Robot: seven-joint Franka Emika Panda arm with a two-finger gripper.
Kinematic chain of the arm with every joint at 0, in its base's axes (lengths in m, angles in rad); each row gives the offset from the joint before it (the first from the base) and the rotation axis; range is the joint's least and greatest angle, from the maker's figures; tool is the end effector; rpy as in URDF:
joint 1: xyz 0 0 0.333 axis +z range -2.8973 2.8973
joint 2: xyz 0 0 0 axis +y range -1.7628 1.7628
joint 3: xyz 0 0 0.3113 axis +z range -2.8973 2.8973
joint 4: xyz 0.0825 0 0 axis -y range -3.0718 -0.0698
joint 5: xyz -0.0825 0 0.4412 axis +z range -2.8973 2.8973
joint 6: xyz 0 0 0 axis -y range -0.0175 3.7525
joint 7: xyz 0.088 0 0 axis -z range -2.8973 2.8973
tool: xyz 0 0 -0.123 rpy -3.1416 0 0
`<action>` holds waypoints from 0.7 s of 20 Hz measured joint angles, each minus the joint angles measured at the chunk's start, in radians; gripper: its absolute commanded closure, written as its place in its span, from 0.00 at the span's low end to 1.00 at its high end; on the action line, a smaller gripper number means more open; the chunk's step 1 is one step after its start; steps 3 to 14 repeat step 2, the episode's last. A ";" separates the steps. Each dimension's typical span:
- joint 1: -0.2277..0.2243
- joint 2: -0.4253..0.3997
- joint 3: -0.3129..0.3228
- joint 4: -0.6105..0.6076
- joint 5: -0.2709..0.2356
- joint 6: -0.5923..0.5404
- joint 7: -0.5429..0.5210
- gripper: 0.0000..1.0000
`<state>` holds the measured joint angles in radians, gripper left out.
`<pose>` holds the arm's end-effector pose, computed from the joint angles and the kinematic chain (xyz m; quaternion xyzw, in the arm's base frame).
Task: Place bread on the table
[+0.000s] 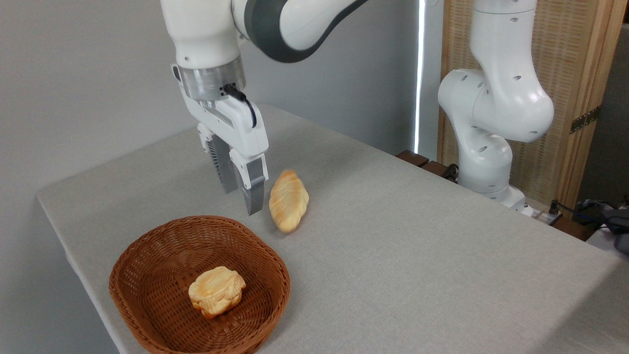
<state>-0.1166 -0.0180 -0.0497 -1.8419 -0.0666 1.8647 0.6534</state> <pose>0.6081 -0.1084 0.4960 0.9201 -0.3899 0.0274 0.0258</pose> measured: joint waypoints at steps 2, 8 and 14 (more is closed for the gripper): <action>0.005 -0.001 0.041 0.025 0.000 0.044 0.000 0.00; 0.005 -0.001 0.041 0.025 0.000 0.044 0.000 0.00; 0.005 -0.001 0.041 0.025 0.000 0.044 0.000 0.00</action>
